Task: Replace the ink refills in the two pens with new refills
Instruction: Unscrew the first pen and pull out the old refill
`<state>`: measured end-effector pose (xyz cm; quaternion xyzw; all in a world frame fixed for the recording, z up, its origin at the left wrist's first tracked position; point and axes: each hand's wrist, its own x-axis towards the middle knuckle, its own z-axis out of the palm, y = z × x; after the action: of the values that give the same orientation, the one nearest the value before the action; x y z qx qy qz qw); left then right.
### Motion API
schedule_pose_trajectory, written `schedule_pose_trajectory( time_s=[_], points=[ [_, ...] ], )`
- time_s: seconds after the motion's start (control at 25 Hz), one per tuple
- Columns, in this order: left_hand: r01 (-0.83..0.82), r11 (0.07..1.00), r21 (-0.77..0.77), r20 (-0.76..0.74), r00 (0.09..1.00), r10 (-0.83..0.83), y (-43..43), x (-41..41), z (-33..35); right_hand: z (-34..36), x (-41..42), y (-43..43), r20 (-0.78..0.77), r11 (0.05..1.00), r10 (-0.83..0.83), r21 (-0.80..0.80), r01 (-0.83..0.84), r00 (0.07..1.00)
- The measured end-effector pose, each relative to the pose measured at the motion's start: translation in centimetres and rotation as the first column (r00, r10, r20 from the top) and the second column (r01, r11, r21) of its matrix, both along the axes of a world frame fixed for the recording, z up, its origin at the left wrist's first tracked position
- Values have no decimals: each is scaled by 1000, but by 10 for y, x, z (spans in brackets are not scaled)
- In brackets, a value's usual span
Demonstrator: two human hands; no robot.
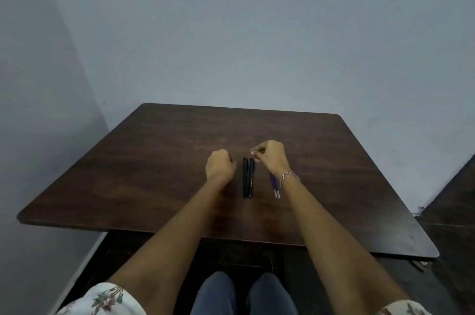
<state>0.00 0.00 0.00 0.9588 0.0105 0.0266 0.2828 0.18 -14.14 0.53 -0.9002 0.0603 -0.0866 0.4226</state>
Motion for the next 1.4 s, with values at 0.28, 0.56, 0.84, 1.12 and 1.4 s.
schedule_pose_trajectory(
  time_s=[0.28, 0.56, 0.84, 1.12, 1.4],
  points=[
    [-89, 979, -183, -239, 970, 44, -8, 17, -6, -4, 46, 9, -160, 989, -8, -146, -16, 987],
    [-100, 966, -237, -301, 953, 25, -7, 27, -13, -13, 78, 30, -258, 903, -67, -427, -52, 964],
    [-99, 967, -233, -304, 952, 25, -10, 31, -16, -18, 87, 29, -249, 896, -94, -443, -27, 964],
    [-73, 979, -193, -275, 961, 18, -10, 33, -18, -14, 91, 36, -336, 913, -126, -406, -23, 933],
    [-86, 967, -241, -301, 953, 10, 13, 50, -19, -21, 92, 43, -428, 982, -106, 97, 162, 897]
  ],
)
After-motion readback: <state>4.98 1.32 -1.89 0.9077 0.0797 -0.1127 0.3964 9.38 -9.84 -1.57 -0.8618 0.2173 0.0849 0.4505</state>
